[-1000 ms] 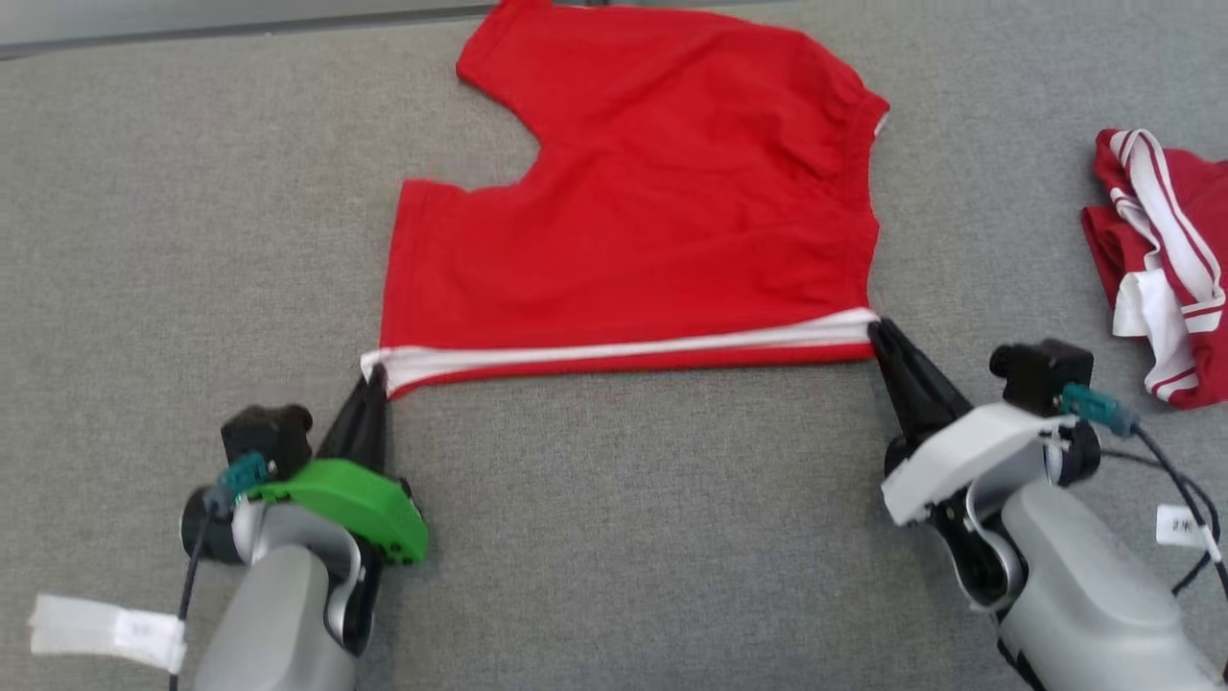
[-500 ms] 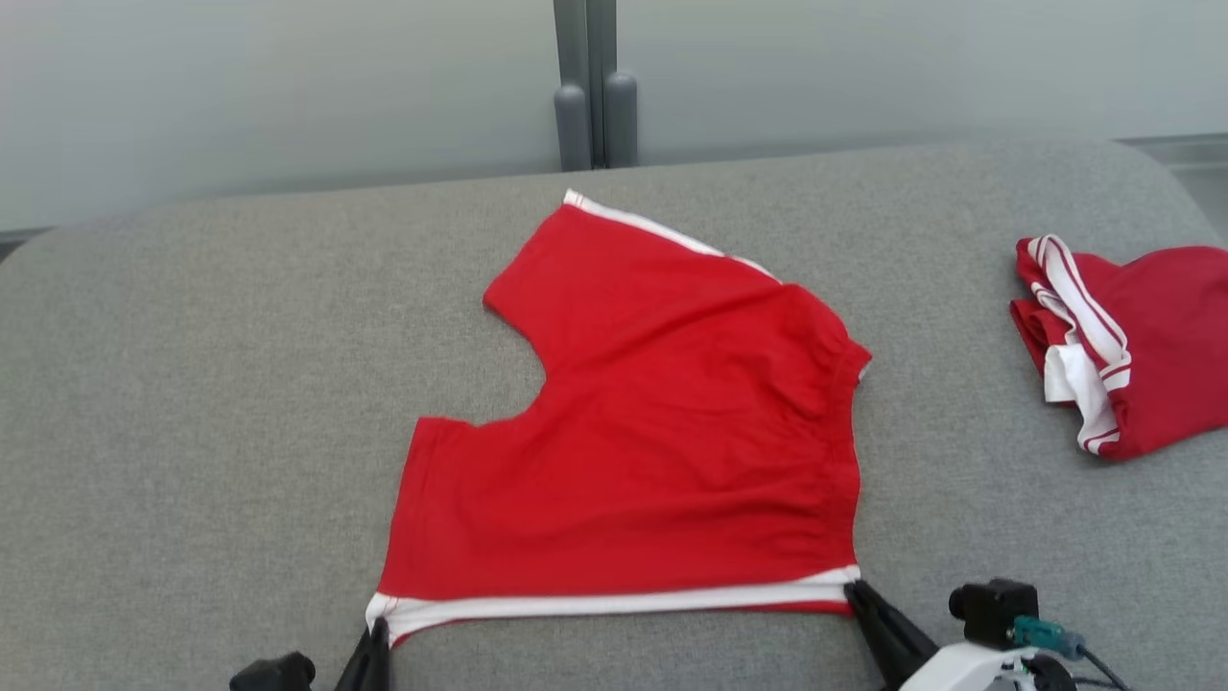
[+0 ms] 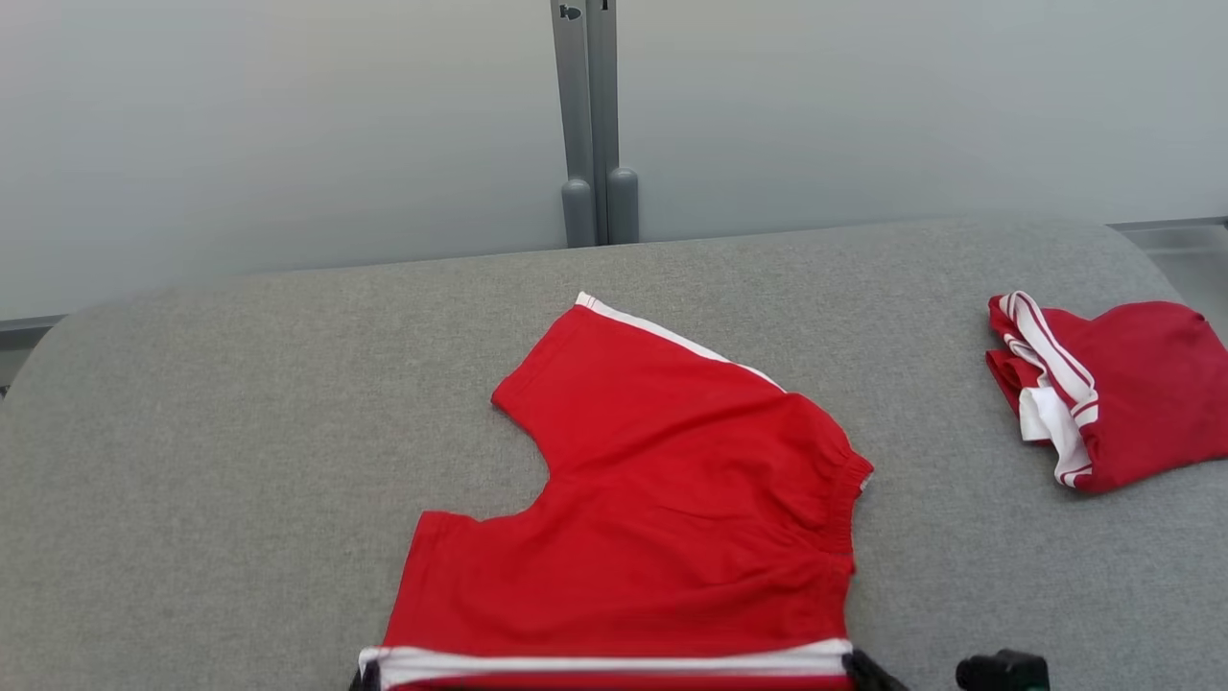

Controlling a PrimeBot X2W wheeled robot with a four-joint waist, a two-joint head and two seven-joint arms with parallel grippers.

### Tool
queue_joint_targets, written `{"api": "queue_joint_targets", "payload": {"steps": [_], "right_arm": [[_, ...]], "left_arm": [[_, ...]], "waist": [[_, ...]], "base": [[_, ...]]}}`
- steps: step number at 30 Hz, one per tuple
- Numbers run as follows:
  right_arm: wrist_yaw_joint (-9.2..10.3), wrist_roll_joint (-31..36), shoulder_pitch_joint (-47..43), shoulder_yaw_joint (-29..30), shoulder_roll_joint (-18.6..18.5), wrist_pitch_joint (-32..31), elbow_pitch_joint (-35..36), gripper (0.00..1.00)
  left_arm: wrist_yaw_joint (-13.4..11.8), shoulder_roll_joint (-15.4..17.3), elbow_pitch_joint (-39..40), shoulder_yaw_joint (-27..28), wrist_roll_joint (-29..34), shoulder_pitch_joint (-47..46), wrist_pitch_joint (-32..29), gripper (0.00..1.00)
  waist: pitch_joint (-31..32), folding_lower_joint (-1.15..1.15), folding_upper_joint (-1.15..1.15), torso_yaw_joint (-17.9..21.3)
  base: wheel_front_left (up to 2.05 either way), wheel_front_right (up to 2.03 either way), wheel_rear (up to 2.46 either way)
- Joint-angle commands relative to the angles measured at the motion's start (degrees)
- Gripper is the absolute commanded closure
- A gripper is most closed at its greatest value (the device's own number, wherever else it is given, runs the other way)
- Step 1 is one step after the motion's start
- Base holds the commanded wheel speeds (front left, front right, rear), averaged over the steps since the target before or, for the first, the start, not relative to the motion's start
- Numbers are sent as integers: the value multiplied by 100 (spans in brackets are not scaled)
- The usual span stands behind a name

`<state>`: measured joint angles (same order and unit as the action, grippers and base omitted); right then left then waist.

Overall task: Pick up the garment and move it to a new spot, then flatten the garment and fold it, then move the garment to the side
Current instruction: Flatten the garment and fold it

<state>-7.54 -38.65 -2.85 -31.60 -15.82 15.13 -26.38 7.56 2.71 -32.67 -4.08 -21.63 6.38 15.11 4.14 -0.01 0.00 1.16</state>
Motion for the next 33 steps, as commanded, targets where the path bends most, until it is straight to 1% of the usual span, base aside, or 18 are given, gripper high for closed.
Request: {"api": "queue_joint_targets", "payload": {"steps": [1, 4, 6, 8, 10, 14, 18, 21, 26, 33], "right_arm": [[12, 10, 91, 121, -27, 0, 136, 100], [12, 24, 323, 392, 26, 0, 432, 100], [11, 48, 550, 516, 64, 0, 529, 100], [11, 66, 836, 619, 101, 0, 501, 100], [10, 116, 1236, 698, 165, 0, 464, 100], [10, 253, 1963, 982, 353, 0, 170, 100], [9, 367, 2636, 1227, 636, 0, -172, 100], [8, 492, 3020, 1290, 856, -1, -429, 100], [8, 608, 3365, 1556, 1103, 0, -613, 100], [9, 734, 3437, 1701, 1252, 0, -569, 100]], "left_arm": [[-17, 39, 180, -25, 24, -143, -2, 100], [-16, 38, 570, -151, 93, -583, -2, 100], [-16, 85, 677, -260, 148, -959, -2, 100], [-16, 133, 583, -358, 174, -1408, -2, 100], [-16, 190, 462, -508, 250, -2051, -2, 100], [-17, 266, -127, -718, 372, -3244, -101, 100], [-56, 276, -758, -851, 570, -4354, -213, 100], [-66, 305, -1293, -1033, 768, -5035, -343, 100], [-113, 304, -2039, -1288, 1033, -5897, -421, 100], [-259, 345, -2765, -1360, 1123, -6595, -280, 100]], "waist": [[-69, 1, 0, 19], [-212, 1, 0, 64], [-350, 1, 0, 128], [-517, 1, 0, 222], [-821, 1, 0, 339], [-1436, 1, 0, 575], [-2028, 1, 0, 828], [-2387, 1, 0, 1008], [-2794, 1, 0, 1244], [-3000, 1, 0, 1451]], "base": [[0, 0, 0], [0, 0, 0], [0, 0, 0], [0, 0, 0], [0, 0, 0], [0, 0, 0], [0, 0, 0], [0, 0, 0], [0, 0, 0], [0, 0, 0]]}}
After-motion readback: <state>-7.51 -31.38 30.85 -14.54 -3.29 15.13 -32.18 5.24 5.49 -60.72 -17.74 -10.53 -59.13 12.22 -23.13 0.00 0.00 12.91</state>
